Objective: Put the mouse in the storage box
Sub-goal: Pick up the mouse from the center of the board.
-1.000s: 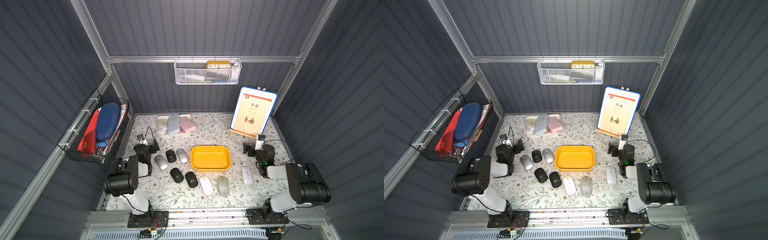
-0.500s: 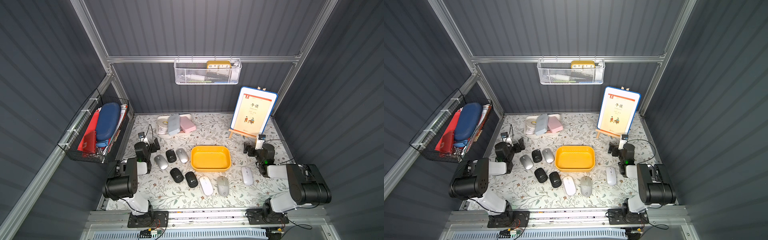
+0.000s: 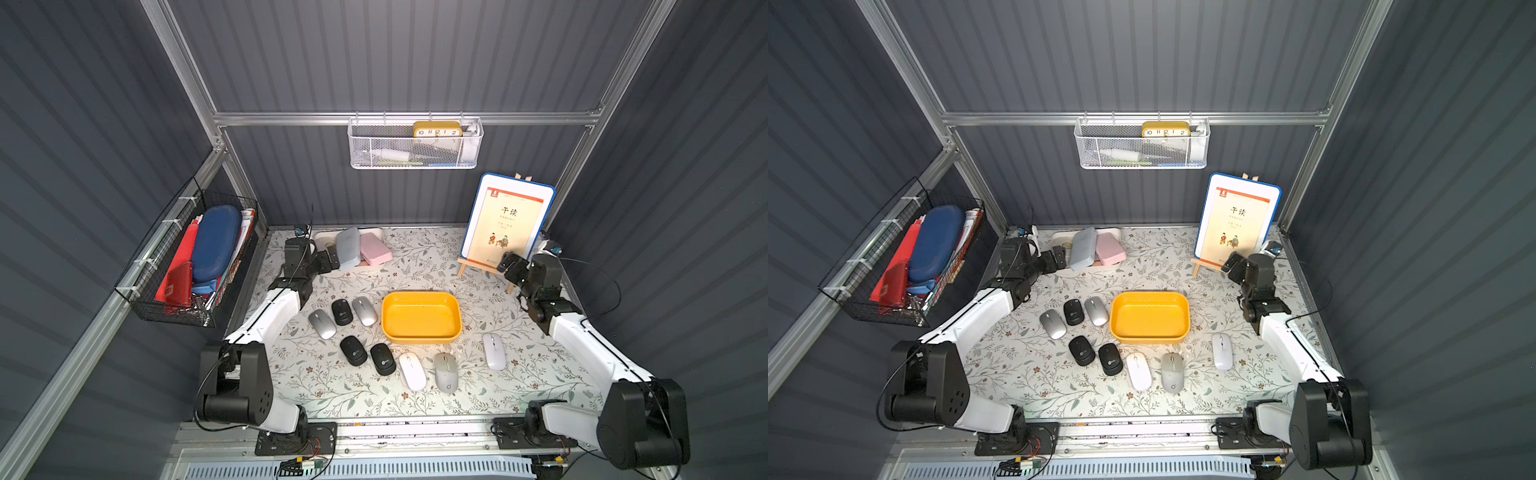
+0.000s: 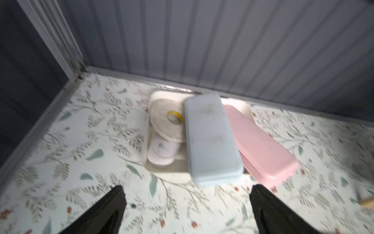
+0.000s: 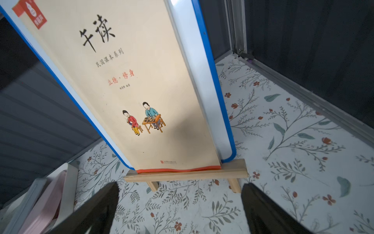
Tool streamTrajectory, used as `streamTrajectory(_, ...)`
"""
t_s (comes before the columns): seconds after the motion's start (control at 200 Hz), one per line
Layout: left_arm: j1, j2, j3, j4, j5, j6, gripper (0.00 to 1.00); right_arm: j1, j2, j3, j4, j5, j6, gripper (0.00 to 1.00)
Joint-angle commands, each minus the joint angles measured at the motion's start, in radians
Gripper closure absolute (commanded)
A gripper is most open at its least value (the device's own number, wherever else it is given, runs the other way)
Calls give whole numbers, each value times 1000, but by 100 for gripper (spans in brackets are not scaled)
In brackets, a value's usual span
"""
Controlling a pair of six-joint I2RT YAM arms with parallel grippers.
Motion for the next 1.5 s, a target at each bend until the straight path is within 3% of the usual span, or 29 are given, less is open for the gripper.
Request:
streamTrajectory(0.0, 9, -86, 59, -220, 76, -128, 1, -2, -63, -74, -69, -212, 61, 1)
streamTrajectory(0.105, 12, -160, 100, -281, 308, -144, 1, -1, -146, -99, -71, -220, 103, 8)
streamTrajectory(0.21, 21, -177, 151, -369, 446, -166, 1, -22, -211, -94, -114, -294, 208, 10)
streamTrajectory(0.27, 74, -196, 112, -301, 587, -264, 0, -43, -250, -155, -51, -288, 355, 38)
streamTrajectory(0.3, 114, -208, 74, -244, 674, -326, 1, -58, -270, -197, -5, -290, 424, 58)
streamTrajectory(0.355, 162, -221, 1, -110, 825, -434, 1, -80, -288, -265, 137, -347, 489, 74)
streamTrajectory(0.41, 168, -220, -17, -101, 839, -447, 1, -79, -274, -228, 81, -407, 473, 86)
streamTrajectory(0.445, 168, -207, -16, -108, 857, -443, 14, -79, -249, -180, 17, -464, 430, 96)
streamTrajectory(0.475, 168, -193, -12, -117, 880, -447, 26, -78, -225, -133, -61, -506, 378, 96)
streamTrajectory(0.495, 168, -182, -8, -126, 884, -454, 42, -75, -211, -100, -122, -521, 355, 93)
streamTrajectory(0.53, 167, -160, 1, -149, 888, -475, 80, -64, -188, -55, -205, -520, 321, 79)
streamTrajectory(0.55, 168, -146, 6, -163, 889, -486, 100, -59, -177, -32, -250, -514, 303, 78)
streamTrajectory(0.575, 168, -132, 9, -179, 888, -495, 100, -51, -167, -13, -289, -515, 280, 85)
streamTrajectory(0.6, 167, -123, 5, -171, 898, -511, 100, -42, -163, 0, -321, -503, 267, 100)
streamTrajectory(0.71, 171, -120, -91, 20, 966, -664, 100, 0, -187, 22, -434, -395, 207, 100)
streamTrajectory(0.78, 171, -117, -150, 180, 1047, -751, 100, 10, -206, 32, -471, -405, 181, 100)
streamTrajectory(0.906, 171, -155, -160, 214, 1077, -707, 98, 20, -237, 41, -489, -425, 171, 100)
streamTrajectory(0.931, 171, -161, -162, 220, 1078, -707, 91, 21, -239, 42, -487, -431, 167, 89)
streamTrajectory(0.966, 171, -165, -161, 207, 1066, -711, 93, 22, -240, 50, -502, -430, 164, 72)
streamTrajectory(0.991, 171, -165, -160, 189, 1047, -716, 100, 23, -239, 57, -516, -430, 157, 71)
streamTrajectory(1.076, 171, -181, -181, 152, 958, -752, 100, 33, -238, 82, -574, -389, 144, 72)
streamTrajectory(1.106, 171, -185, -183, 114, 918, -757, 100, 39, -237, 91, -623, -304, 149, 70)
streamTrajectory(1.191, 172, -156, -127, -62, 899, -664, 100, 44, -167, 236, -920, -158, 161, 47)
streamTrajectory(1.261, 156, -135, -22, -322, 694, -534, 100, 56, -91, 363, -1136, -111, 107, 40)
streamTrajectory(1.291, 146, -127, 18, -423, 599, -491, 87, 65, -75, 381, -1180, -89, 94, 37)
streamTrajectory(1.341, 120, -107, 75, -558, 448, -437, 78, 83, -74, 374, -1199, -77, 76, 34)
streamTrajectory(1.381, 95, -87, 110, -636, 358, -411, 66, 102, -87, 346, -1186, -85, 72, 32)
streamTrajectory(1.421, 71, -67, 136, -700, 292, -405, 53, 124, -102, 315, -1179, -102, 73, 30)
streamTrajectory(1.496, 16, -50, 151, -777, 240, -398, 43, 183, -132, 259, -1177, -99, 84, 28)
